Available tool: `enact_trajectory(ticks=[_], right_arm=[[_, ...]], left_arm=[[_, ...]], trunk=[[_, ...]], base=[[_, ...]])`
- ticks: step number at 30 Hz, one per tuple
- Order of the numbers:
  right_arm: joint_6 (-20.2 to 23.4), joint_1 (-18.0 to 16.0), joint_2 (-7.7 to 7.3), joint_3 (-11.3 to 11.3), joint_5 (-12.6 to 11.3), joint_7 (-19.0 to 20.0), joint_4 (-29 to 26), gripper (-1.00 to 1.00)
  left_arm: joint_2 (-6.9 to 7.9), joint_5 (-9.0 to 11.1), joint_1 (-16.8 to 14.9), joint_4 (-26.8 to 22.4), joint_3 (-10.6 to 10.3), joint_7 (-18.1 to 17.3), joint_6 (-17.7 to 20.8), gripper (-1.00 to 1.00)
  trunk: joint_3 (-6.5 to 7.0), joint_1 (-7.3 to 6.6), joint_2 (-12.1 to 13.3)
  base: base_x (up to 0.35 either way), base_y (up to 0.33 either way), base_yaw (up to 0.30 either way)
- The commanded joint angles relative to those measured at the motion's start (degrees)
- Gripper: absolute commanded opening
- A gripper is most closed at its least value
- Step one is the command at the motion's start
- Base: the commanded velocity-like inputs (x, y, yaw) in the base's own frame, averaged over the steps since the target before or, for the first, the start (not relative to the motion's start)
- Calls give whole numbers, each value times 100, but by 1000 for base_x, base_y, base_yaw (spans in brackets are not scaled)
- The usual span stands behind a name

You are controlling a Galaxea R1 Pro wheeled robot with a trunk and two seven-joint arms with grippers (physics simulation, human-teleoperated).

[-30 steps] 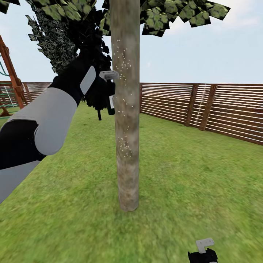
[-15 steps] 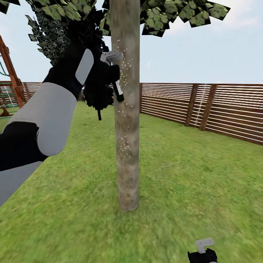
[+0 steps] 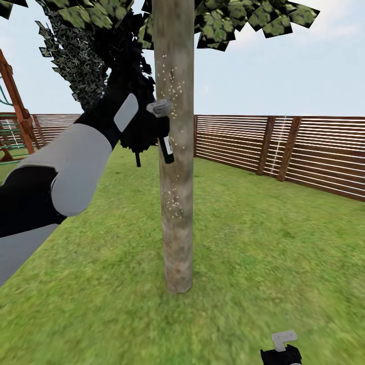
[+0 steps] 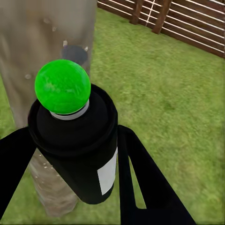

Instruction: In the garden, pick up the pesticide atomizer on the floor and spray pesticide onto both trees until each tree trunk is fully covered.

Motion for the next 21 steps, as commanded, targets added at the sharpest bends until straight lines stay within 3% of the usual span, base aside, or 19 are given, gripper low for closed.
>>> enact_trajectory(ticks=[1, 8, 10, 12, 14, 21], right_arm=[[0, 0, 0, 0, 0, 0, 0, 100], [0, 0, -2, 0, 0, 0, 0, 100], [0, 0, -5, 0, 0, 0, 0, 100], [0, 0, -6, 0, 0, 0, 0, 100], [0, 0, -6, 0, 0, 0, 0, 100], [0, 0, -1, 1, 0, 0, 0, 100]], left_arm=[[0, 1, -1, 153, 0, 13, -40, -100], [0, -45, -1, 900, 1, 28, -863, -100], [0, -161, -1, 1089, 0, 30, -1124, -100], [0, -425, -1, 1372, 1, 31, -1268, -100], [0, -490, -1, 1448, 1, 31, -1521, -100], [0, -539, 8, 1484, -4, 31, -1733, -100]], trunk=[[0, 0, -1], [0, 0, -1], [0, 0, -1], [0, 0, -1], [0, 0, -1], [0, 0, -1]], base=[[0, 0, 0], [0, 0, 0], [0, 0, 0], [0, 0, 0], [0, 0, 0], [-101, 2, 0]])
